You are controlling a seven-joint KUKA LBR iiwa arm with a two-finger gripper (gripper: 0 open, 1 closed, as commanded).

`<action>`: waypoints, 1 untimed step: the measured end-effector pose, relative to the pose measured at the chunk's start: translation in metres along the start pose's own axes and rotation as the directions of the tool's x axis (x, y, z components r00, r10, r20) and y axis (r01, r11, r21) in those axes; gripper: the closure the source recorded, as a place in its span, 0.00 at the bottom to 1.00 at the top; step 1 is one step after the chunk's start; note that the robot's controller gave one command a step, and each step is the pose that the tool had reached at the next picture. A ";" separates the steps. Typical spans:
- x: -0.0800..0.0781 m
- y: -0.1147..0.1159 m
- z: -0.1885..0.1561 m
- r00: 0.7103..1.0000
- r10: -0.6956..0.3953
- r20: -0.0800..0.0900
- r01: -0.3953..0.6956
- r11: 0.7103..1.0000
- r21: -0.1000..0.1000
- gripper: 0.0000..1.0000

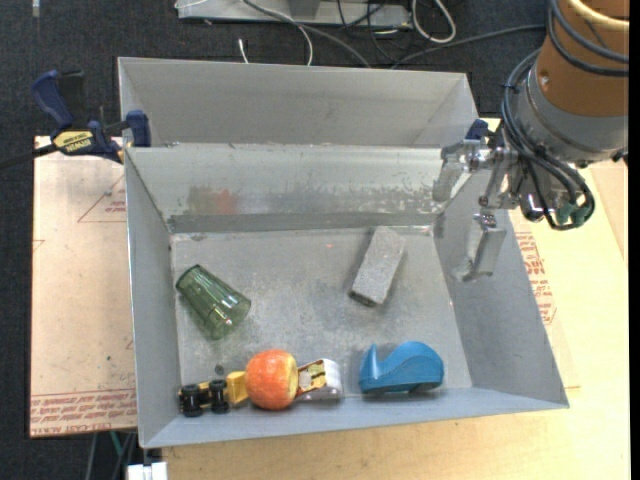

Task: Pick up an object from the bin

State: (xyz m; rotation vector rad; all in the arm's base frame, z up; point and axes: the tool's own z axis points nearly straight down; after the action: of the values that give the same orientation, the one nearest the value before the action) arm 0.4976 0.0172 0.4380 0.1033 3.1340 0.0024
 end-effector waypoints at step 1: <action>-0.047 0.026 0.013 0.999 -0.038 -0.017 0.038 0.999 0.001 0.00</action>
Offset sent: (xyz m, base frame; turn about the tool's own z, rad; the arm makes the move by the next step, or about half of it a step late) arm 0.1354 -0.0971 0.0163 -0.2001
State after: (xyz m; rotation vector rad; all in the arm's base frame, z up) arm 0.5459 0.0397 0.4254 0.0447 3.1520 0.0016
